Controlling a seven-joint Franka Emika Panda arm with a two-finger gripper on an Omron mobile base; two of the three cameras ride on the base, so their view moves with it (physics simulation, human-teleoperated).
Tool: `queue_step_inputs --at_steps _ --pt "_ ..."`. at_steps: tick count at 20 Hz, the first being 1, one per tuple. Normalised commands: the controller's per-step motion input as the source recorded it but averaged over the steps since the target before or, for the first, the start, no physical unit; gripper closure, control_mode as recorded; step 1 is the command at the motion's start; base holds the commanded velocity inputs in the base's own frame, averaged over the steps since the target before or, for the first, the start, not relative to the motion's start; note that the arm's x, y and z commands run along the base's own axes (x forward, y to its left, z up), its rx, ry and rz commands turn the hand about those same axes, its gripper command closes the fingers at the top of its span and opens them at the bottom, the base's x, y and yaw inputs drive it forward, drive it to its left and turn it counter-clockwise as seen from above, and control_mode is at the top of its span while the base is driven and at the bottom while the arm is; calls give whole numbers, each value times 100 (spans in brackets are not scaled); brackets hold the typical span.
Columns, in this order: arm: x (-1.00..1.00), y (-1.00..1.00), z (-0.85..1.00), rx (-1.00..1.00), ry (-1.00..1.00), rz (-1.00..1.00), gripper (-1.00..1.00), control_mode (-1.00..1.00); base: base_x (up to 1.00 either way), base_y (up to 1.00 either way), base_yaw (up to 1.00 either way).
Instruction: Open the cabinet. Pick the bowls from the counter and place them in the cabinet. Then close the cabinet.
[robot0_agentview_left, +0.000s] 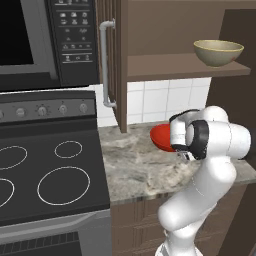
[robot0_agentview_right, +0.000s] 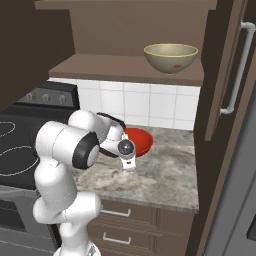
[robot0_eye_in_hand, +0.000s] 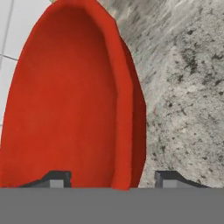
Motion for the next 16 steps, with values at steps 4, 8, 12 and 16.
queue_step_inputs --at_steps 4,8,12,16 --pt "23 0 -35 0 3 3 100 -100 0 0 0" --pt "9 -3 -27 0 1 2 100 -100 0 0 0" --pt "-16 -21 -2 5 0 0 100 -100 0 0 0" --pt "-58 -24 14 16 -2 0 100 -100 0 0 0"
